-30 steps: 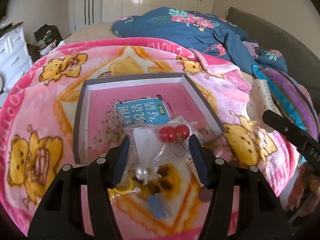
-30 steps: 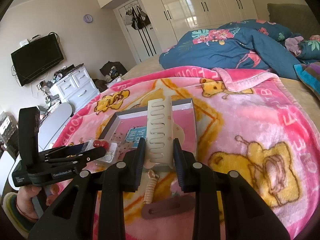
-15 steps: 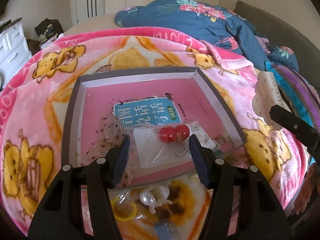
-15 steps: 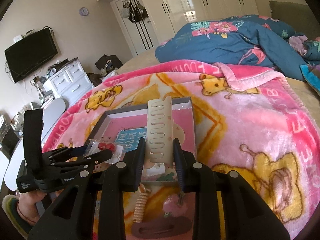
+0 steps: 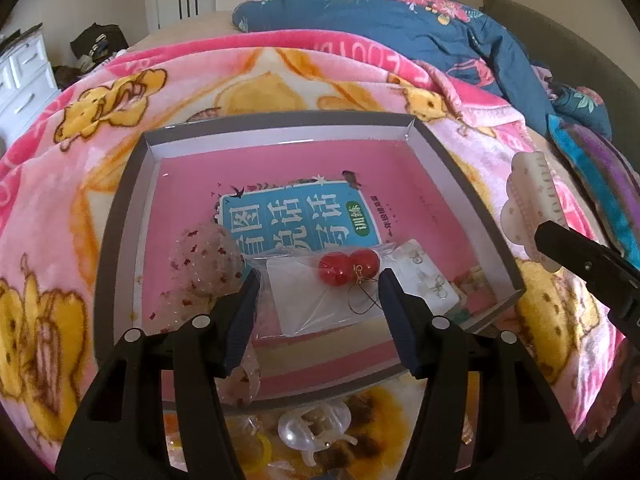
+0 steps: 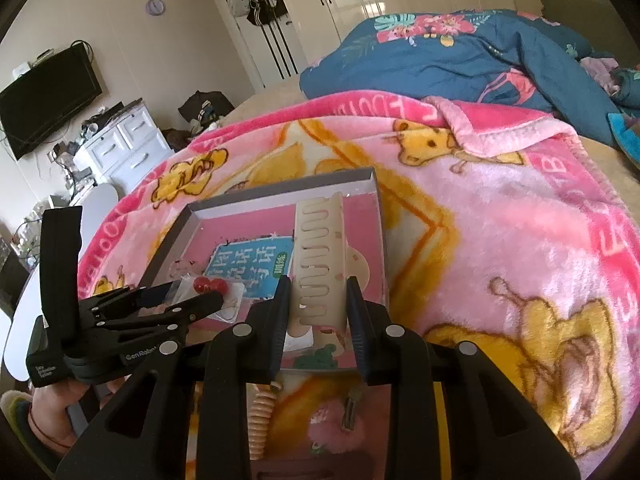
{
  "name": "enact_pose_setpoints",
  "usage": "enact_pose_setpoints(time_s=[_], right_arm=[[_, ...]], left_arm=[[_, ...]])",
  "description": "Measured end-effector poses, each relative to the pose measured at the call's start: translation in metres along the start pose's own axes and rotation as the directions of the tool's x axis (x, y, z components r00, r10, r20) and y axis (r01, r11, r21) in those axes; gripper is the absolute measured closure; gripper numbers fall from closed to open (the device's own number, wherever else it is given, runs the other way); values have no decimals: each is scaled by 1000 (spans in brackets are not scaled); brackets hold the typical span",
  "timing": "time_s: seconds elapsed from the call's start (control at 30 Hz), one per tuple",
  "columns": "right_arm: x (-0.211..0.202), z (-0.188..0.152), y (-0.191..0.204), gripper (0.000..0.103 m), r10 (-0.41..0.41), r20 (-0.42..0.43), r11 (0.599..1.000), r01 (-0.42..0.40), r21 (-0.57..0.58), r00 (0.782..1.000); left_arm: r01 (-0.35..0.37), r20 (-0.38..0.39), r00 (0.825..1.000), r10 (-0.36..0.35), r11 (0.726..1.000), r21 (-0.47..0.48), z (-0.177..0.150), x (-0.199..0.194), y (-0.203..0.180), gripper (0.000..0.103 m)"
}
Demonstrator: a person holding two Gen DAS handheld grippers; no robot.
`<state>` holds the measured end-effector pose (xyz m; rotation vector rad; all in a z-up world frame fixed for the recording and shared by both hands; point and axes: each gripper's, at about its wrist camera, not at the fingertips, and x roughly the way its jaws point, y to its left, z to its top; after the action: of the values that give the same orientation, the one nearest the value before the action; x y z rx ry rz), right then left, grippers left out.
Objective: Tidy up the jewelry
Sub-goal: 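Lower the red-earring bag into the tray with the left tool while the right tool places the white comb there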
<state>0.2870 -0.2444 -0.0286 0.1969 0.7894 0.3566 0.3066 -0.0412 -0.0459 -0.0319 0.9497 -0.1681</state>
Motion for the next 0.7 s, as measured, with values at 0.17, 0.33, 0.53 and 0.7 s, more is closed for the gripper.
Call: enact_pose_setpoints(time_s=[0.17,0.33,0.53,0.7], right_arm=[[13,-2,1,76,-6,-29,1000,6,-7,1000],[26,-6,2,76,-20,-55,1000,19,-13,998],[35,-10,3,76,-34,-76,999,33,-16,996],[34,-11,3,74,-45,-75,999,45,-9,996]], left_arm=[[-1,-19,1000,1,1000,5,-3,7,1,50],[-5,-18,1000,5,1000,8,-5,6,1,49],[-12,-2,1000,12,1000,10,-2,-3,2,47],[-17,4,1000,17,1000,7,-2,-9,5,47]])
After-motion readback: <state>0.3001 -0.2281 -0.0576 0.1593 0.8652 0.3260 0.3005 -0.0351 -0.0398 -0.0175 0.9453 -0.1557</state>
